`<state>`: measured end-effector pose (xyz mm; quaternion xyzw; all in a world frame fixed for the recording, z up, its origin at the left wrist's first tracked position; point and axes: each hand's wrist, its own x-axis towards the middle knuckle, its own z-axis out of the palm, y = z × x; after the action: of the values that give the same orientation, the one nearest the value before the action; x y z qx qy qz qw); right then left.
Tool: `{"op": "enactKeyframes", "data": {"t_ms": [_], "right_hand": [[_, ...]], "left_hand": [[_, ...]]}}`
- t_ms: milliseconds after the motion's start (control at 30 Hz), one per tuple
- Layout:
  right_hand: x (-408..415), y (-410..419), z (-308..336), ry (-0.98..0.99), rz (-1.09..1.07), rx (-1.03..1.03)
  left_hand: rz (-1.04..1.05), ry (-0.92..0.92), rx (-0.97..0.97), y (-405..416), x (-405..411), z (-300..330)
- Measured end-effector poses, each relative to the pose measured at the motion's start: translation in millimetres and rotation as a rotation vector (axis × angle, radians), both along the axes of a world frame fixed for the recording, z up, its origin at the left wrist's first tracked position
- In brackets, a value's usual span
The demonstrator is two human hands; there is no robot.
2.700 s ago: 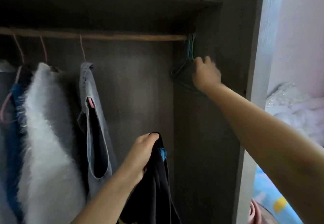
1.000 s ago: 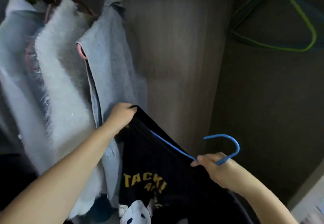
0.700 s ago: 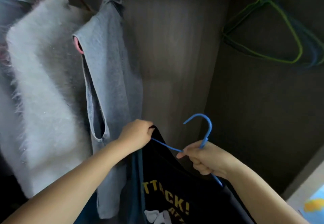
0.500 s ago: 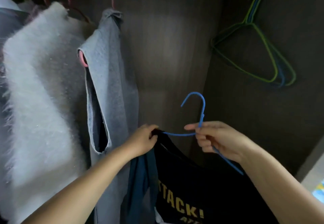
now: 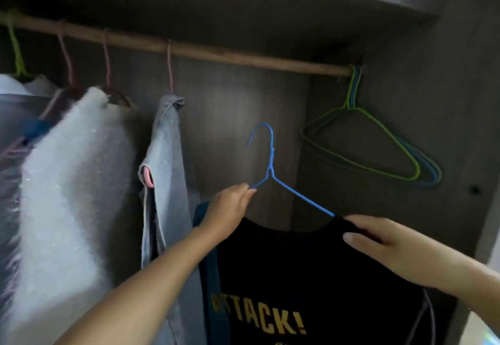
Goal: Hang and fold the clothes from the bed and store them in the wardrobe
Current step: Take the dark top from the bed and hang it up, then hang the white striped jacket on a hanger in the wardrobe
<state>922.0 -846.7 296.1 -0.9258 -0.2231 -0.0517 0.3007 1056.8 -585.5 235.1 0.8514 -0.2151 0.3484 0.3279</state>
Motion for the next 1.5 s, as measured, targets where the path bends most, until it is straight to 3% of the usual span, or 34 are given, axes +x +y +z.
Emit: {"op": "enactKeyframes", "data": {"t_ms": [100,200,367,633,800,967,1133,1200,1333,1500], "right_hand": [[0,16,6,0.062,-0.010,0.339],[17,44,29,0.100,-0.071,0.548],[44,97,77,0.054,-0.070,0.720],[78,183,124,0.038,-0.051,0.885],[92,212,74,0.079,-0.092,0.732],[95,208,60,0.063,-0.071,0.704],[94,184,50,-0.091,-0.078,0.695],[90,173,39,-0.157,-0.141,0.713],[73,152,6,-0.159,-0.311,0.826],[27,119,-70,-0.099,-0.585,0.632]], "left_hand": [[-0.004,-0.013,-0.229,-20,8,16],[-0.090,0.089,-0.431,-37,-2,31],[-0.206,0.131,-0.306,-35,-23,29],[-0.177,0.166,-0.483,31,-15,72],[-0.208,0.258,-0.481,46,-9,37],[-0.247,0.323,-0.524,45,-12,22],[-0.314,0.307,-0.524,30,-23,25],[-0.301,0.232,-0.515,26,-35,23],[-0.295,-0.102,-0.456,25,-68,25],[-0.499,-0.322,-0.282,-2,-108,-10]]}}
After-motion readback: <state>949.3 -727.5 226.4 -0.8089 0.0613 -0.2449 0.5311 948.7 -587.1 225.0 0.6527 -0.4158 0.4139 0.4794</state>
